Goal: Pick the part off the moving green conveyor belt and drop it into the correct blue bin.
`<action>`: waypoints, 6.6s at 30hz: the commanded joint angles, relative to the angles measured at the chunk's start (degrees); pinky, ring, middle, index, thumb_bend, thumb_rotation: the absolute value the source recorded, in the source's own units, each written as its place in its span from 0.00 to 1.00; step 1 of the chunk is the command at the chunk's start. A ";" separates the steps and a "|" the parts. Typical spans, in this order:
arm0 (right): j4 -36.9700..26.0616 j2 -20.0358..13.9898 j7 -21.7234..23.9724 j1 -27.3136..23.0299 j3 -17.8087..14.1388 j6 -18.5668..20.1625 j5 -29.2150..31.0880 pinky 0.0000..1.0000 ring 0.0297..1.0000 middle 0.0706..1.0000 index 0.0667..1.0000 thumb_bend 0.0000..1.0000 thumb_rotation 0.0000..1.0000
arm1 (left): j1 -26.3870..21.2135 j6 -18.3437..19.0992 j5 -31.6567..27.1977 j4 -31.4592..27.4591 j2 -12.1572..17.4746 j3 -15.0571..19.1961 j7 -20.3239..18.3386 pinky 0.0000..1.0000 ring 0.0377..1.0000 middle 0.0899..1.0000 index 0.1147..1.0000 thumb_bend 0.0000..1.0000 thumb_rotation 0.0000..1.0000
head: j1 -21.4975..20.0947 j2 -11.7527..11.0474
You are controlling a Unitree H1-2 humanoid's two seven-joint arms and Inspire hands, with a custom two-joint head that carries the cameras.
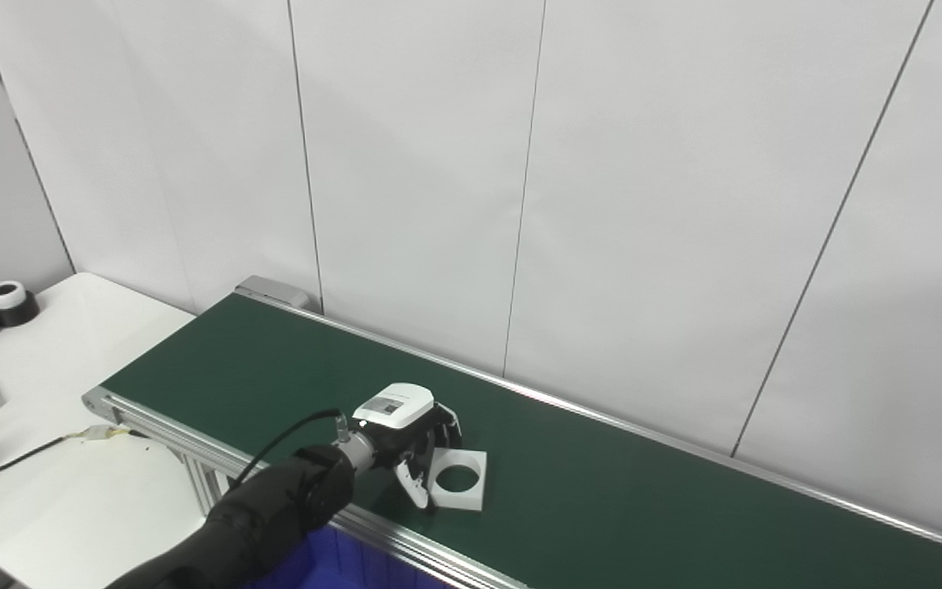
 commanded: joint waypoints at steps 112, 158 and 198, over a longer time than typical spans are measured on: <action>-12.68 -4.85 2.22 -3.21 -5.72 8.16 2.22 0.71 0.76 0.78 0.85 0.71 0.58 | 15.95 -0.29 -2.44 -19.03 -10.60 -2.47 -15.79 0.35 0.38 0.41 0.45 0.50 0.00 | -1.88 15.48; -12.24 -4.43 2.28 -2.99 -5.24 7.75 1.85 0.71 0.76 0.78 0.86 0.70 0.58 | 18.40 16.79 -8.94 -41.19 -4.12 -1.35 -41.05 0.92 0.87 0.86 0.87 1.00 0.35 | -3.93 14.96; 2.32 4.70 -3.23 -4.82 2.25 1.92 -9.06 0.74 0.78 0.81 0.87 0.71 0.57 | 30.60 -9.11 -50.93 -25.62 -24.29 14.24 -32.60 0.78 0.84 0.86 0.87 0.86 0.73 | -41.67 8.79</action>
